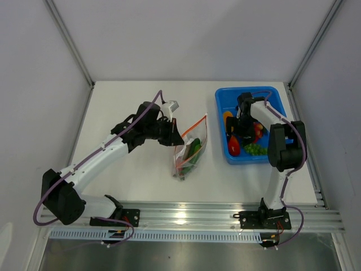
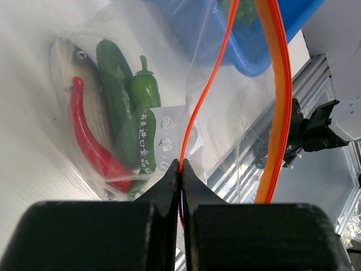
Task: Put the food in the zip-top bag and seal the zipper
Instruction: Pick up the fake fruit from the bin.
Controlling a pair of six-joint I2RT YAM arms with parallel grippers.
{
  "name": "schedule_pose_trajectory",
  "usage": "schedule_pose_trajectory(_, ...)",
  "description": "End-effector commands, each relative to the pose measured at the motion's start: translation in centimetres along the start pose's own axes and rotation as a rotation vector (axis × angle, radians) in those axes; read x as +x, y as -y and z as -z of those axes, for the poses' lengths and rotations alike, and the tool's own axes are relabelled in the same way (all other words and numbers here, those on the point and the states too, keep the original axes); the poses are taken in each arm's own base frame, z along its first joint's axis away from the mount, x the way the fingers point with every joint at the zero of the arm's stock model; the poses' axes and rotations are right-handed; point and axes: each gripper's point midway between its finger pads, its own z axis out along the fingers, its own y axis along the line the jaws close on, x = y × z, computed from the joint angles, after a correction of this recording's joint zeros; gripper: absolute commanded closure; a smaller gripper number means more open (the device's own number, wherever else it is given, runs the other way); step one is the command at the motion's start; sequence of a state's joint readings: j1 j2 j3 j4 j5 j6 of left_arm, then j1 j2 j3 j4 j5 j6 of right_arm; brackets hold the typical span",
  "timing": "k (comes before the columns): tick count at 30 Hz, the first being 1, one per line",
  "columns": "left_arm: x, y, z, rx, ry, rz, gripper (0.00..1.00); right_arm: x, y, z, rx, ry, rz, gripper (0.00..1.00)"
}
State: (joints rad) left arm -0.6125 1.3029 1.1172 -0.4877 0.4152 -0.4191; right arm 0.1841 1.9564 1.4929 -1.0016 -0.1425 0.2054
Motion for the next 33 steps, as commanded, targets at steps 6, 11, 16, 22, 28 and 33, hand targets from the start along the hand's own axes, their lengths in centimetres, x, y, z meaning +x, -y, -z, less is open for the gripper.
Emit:
schedule_pose_trajectory(6,-1.5,0.9,0.6,0.016,0.016,-0.002,1.0,-2.0,-0.1,-1.9,0.01,0.054,-0.003,0.21)
schedule_pose_trajectory(11,-1.1,0.7,0.4,0.014,0.0,0.001,0.99,-1.9,-0.3,-2.4,-0.001,0.051,-0.003,0.39)
schedule_pose_trajectory(16,-1.1,0.8,0.3,0.023,-0.001,-0.003,1.0,-1.2,0.1,-2.0,0.015,0.052,-0.005,0.57)
schedule_pose_trajectory(22,-1.0,0.9,0.1,0.032,-0.006,-0.001,0.99,-1.9,0.3,0.8,0.045,0.118,-0.017,0.81)
schedule_pose_trajectory(28,-0.9,1.1,0.2,0.042,-0.011,-0.004,0.99,-3.2,-0.4,4.5,0.048,0.179,-0.051,1.0)
schedule_pose_trajectory(33,-1.1,1.3,0.3,0.052,-0.003,-0.009,0.99,-3.8,-0.9,8.0,0.042,0.243,-0.07,1.0)
